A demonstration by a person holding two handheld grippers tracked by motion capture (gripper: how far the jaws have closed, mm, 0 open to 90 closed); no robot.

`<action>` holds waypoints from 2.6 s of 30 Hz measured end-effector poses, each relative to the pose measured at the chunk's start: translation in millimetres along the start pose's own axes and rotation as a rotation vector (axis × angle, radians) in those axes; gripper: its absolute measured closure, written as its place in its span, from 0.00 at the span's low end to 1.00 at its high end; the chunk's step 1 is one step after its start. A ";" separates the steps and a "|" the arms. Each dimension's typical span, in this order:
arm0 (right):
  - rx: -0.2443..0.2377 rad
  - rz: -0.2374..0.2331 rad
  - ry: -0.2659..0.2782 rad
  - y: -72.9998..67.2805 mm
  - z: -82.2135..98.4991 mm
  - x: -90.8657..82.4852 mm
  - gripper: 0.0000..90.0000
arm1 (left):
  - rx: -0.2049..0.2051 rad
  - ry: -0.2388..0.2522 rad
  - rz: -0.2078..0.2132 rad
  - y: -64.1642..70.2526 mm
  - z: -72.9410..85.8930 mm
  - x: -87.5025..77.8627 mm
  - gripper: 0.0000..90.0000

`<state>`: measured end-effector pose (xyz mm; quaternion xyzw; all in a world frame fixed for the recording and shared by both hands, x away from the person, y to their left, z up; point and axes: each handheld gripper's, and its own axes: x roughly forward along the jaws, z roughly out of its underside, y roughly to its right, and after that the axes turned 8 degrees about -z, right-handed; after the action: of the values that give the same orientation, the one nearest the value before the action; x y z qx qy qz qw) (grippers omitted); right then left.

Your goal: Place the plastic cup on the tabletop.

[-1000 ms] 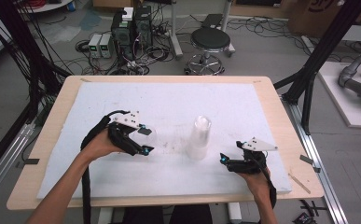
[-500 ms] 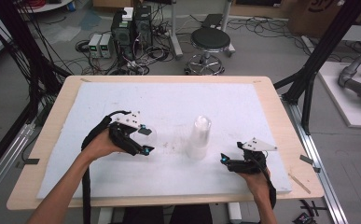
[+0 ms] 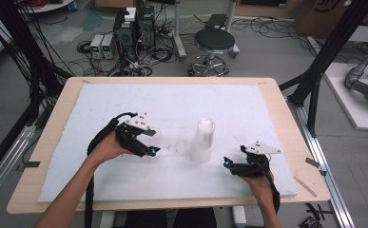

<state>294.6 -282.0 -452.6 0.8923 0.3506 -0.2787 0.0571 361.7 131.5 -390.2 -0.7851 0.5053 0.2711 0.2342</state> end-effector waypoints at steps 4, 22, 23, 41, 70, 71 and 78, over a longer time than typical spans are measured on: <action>0.003 0.002 0.000 -0.2 0.0 0.2 0.18 | -0.007 -0.020 -0.033 0.1 -1.0 3.5 0.35; -0.001 -0.005 -0.010 -0.5 0.0 1.2 0.18 | -0.070 0.018 -0.109 10.2 6.6 23.5 0.35; -0.001 -0.005 -0.010 -0.5 0.0 1.2 0.18 | -0.077 0.023 -0.111 10.9 7.6 24.6 0.35; -0.007 -0.010 -0.009 -0.5 0.2 1.0 0.18 | -0.043 -0.015 -0.089 14.1 13.9 41.1 0.17; -0.013 -0.023 0.007 0.0 1.2 -0.6 0.18 | -0.242 0.285 -0.222 39.4 103.7 -32.9 0.16; -0.011 -0.022 0.006 -0.3 1.3 -0.6 0.18 | -0.249 0.298 -0.235 41.1 107.9 -35.4 0.16; -0.013 -0.024 0.015 -0.4 1.7 -1.4 0.18 | -0.318 0.451 -0.343 48.7 138.0 -50.4 0.13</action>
<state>292.7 -283.1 -453.2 0.8897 0.3634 -0.2705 0.0569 273.6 235.1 -463.9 -0.9258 0.3562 0.1224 0.0333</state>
